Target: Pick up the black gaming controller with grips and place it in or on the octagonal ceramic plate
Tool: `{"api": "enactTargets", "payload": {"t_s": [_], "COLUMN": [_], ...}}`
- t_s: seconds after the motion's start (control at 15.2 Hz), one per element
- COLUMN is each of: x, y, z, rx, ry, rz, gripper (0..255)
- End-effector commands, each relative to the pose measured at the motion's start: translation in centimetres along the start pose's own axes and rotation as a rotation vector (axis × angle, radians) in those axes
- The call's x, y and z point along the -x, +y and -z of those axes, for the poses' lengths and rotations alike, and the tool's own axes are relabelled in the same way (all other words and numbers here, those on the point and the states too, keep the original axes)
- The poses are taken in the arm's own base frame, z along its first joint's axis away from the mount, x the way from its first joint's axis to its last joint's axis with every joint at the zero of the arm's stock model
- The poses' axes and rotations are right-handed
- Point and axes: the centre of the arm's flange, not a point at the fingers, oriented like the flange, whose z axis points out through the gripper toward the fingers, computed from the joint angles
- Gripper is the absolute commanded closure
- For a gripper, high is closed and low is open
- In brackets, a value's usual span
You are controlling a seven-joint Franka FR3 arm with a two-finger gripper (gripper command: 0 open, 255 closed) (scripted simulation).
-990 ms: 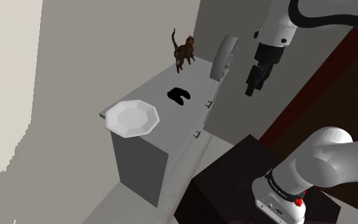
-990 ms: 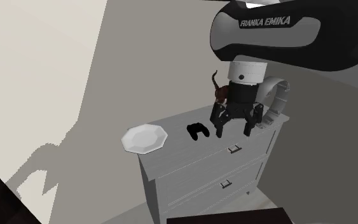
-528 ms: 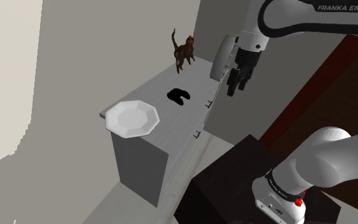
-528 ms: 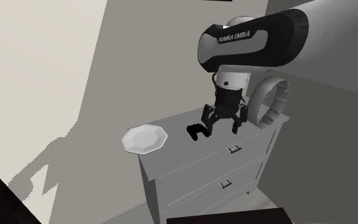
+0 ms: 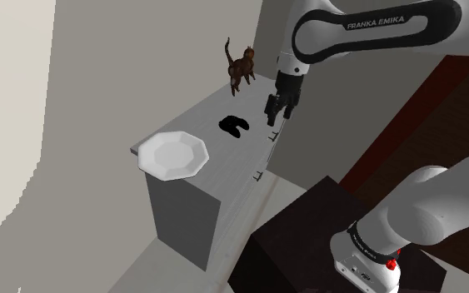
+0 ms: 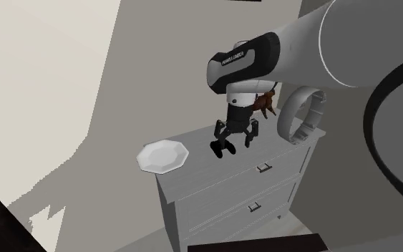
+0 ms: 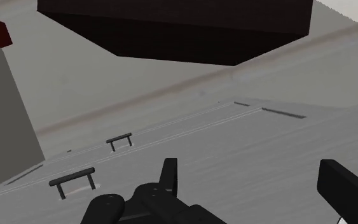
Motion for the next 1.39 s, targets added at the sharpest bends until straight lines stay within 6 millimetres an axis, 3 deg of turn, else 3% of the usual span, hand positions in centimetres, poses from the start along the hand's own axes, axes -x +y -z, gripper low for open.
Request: {"api": "enactTargets", "payload": {"t_s": [0.0, 0.86, 0.92, 1.32], "x": [-2.4, -17.7, -18.4, -18.6], "y": [0.0, -0.9, -0.9, -0.8], "z": [-1.5, -8.4, -8.8, -11.9], "rx": [0.006, 0.045, 0.047, 0.047], "ry": [0.005, 0.033, 0.035, 0.035], "rz": [-0.004, -0.028, -0.029, -0.029], "gripper": [0, 0, 0, 0]}}
